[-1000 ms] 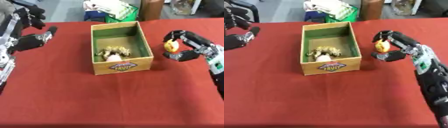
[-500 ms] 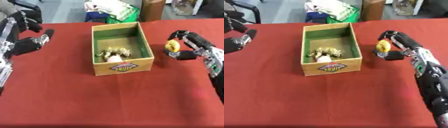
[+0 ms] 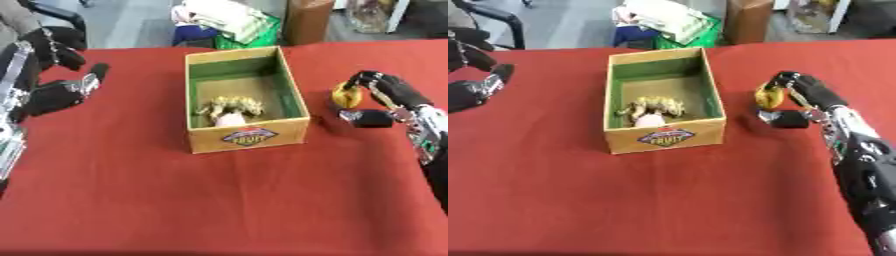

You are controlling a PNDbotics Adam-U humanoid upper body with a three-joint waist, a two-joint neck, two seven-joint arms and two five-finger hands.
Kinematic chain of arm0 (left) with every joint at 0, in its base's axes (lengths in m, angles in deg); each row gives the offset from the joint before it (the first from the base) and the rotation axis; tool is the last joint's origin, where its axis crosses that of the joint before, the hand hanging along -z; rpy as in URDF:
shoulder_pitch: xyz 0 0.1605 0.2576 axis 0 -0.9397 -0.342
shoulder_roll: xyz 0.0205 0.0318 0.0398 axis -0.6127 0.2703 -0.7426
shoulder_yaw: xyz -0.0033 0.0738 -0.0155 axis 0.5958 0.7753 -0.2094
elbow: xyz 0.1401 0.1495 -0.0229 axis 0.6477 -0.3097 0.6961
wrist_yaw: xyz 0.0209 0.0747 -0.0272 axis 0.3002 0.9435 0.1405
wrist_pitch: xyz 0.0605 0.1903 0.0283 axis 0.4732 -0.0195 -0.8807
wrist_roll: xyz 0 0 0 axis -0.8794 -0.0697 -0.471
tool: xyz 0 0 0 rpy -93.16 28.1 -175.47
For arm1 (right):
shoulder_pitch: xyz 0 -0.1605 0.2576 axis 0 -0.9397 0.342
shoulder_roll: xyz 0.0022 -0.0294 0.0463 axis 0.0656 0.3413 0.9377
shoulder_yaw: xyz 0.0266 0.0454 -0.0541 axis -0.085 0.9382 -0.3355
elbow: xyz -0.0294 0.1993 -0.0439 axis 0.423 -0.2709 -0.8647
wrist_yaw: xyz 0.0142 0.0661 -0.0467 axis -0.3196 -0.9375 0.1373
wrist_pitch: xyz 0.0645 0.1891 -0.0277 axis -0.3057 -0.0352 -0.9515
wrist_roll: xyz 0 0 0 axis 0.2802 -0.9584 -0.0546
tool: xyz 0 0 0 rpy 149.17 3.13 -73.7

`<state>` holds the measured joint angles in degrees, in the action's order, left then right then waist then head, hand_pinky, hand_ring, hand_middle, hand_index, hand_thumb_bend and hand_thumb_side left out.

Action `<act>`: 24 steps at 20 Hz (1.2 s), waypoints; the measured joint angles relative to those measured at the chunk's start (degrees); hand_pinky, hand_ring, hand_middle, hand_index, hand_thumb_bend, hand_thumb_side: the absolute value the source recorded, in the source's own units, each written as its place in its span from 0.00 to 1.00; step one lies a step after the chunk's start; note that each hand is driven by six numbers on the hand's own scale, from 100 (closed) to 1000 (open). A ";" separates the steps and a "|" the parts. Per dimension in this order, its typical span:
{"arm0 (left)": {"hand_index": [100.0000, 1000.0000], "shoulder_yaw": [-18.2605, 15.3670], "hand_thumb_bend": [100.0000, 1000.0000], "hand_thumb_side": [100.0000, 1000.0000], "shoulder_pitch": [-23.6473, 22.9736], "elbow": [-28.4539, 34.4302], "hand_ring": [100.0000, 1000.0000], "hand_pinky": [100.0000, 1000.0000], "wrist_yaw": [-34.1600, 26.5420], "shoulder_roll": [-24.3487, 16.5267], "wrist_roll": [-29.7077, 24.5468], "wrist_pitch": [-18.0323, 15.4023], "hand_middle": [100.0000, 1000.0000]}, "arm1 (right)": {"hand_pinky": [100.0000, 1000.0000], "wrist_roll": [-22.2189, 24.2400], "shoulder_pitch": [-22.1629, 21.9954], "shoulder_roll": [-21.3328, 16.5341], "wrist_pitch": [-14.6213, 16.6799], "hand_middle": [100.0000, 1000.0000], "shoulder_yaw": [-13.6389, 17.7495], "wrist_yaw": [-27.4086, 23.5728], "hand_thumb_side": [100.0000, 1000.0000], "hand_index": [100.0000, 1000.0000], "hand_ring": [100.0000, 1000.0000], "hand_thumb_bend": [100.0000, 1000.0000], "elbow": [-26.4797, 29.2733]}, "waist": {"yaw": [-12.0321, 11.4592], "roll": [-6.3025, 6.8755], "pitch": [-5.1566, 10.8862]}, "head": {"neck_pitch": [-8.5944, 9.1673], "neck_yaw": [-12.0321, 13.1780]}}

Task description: Pick up objects on the table and place them in the box.

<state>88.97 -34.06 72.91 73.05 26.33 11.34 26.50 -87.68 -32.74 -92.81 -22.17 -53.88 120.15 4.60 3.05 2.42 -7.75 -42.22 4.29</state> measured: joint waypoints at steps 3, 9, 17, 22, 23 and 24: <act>0.72 0.00 0.37 0.10 -0.02 0.19 0.53 0.55 0.02 0.00 0.01 0.01 0.54 | 0.62 -3.49 -0.01 0.00 -3.17 0.76 0.45 1.30 0.63 0.78 0.76 0.17 -0.09 | -0.28 0.10 -0.01 | 0.13 -0.11; 0.72 0.00 0.38 0.10 -0.27 0.26 0.52 0.55 0.04 0.07 0.02 0.03 0.54 | 0.64 -8.78 -0.03 -0.02 -8.37 0.78 0.54 5.03 0.65 0.81 0.76 0.21 -1.09 | -0.32 -0.04 -0.02 | 0.18 -0.16; 0.72 0.00 0.37 0.10 -0.50 0.26 0.52 0.55 0.09 0.49 -0.06 0.10 0.54 | 0.48 -8.10 -0.11 -0.02 -10.24 0.71 0.52 8.49 0.61 0.78 0.62 0.11 -2.92 | -0.33 0.00 -0.02 | 0.19 -0.18; 0.72 0.00 0.37 0.10 -0.57 0.26 0.52 0.55 0.09 0.52 -0.07 0.11 0.54 | 0.31 -8.37 -0.11 0.01 -10.94 0.43 0.54 8.77 0.50 0.54 0.47 0.00 -2.94 | -0.33 0.10 -0.02 | 0.19 -0.31; 0.72 0.00 0.37 0.10 -0.58 0.26 0.52 0.55 0.09 0.52 -0.08 0.12 0.54 | 0.29 -8.77 -0.12 0.03 -11.10 0.37 0.55 8.76 0.47 0.45 0.45 0.00 -2.91 | -0.33 0.10 -0.02 | 0.19 -0.32; 0.72 0.00 0.37 0.10 -0.58 0.26 0.52 0.55 0.09 0.54 -0.08 0.12 0.54 | 0.27 -9.39 -0.12 0.04 -11.21 0.32 0.56 8.72 0.43 0.38 0.44 0.00 -2.85 | -0.33 0.10 -0.02 | 0.19 -0.32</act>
<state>88.97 -34.64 73.17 73.14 26.87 11.26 26.62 -97.07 -32.87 -92.77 -33.38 -53.32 128.87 1.75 2.72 2.52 -7.77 -42.03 3.97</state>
